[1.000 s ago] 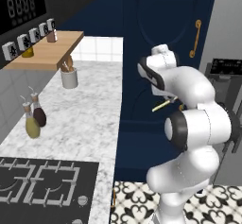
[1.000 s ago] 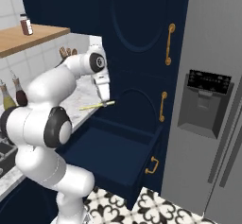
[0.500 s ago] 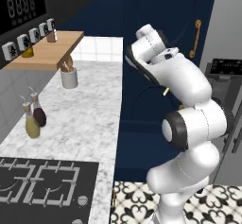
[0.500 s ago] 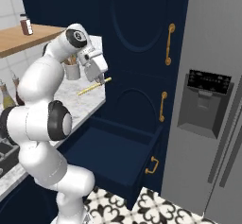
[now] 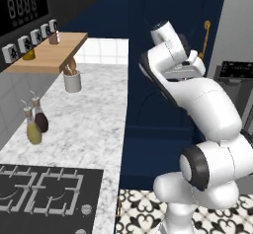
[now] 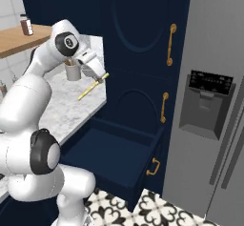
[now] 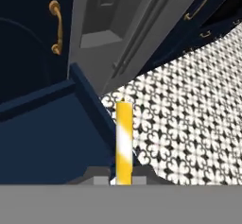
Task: Take a straw from the drawer in front and place it inside the glass cup on the dining counter.
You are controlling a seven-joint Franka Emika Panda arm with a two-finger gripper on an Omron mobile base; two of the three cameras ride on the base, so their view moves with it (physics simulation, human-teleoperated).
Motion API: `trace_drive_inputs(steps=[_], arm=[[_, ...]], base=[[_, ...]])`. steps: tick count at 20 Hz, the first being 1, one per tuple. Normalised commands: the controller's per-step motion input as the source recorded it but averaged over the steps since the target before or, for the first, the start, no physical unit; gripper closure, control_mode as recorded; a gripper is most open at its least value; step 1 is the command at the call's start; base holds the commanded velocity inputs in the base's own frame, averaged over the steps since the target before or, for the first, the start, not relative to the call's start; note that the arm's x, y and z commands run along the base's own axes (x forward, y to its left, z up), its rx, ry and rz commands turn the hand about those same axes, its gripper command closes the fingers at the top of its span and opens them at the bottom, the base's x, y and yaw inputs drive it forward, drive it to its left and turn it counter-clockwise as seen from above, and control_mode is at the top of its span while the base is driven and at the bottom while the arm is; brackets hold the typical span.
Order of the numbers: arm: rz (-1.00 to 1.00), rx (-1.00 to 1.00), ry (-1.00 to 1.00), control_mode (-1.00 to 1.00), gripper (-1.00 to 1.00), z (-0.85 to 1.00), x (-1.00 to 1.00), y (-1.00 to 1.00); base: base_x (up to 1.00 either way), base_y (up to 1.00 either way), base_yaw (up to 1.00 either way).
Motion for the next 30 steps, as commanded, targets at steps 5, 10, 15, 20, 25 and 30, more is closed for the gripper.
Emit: trace_drive_inputs(steps=[5,10,15,20,25,30], arm=[[0.18,0.13,-0.32,-1.00,1.00,-0.06,-0.06,0.00],[0.37,0.12,-0.07,-1.00,1.00,-0.10,0.01,0.00],[0.16,0.01,0.00,1.00,1.00,-0.05,0.00,0.00],[0.00,0.00,0.00,1.00,1.00,0.00,0.00,0.00],[0.00,0.00,0.00,1.00,1.00,0.00,0.00,0.00],[0.00,0.00,0.00,1.00,1.00,0.00,0.00,0.00]], base=[[0.00,0.00,0.00],[0.00,0.00,0.00],[-0.31,0.03,0.13],[-1.00,0.07,0.00],[-0.52,-0.48,-0.44],[0.00,-0.65,-0.71]])
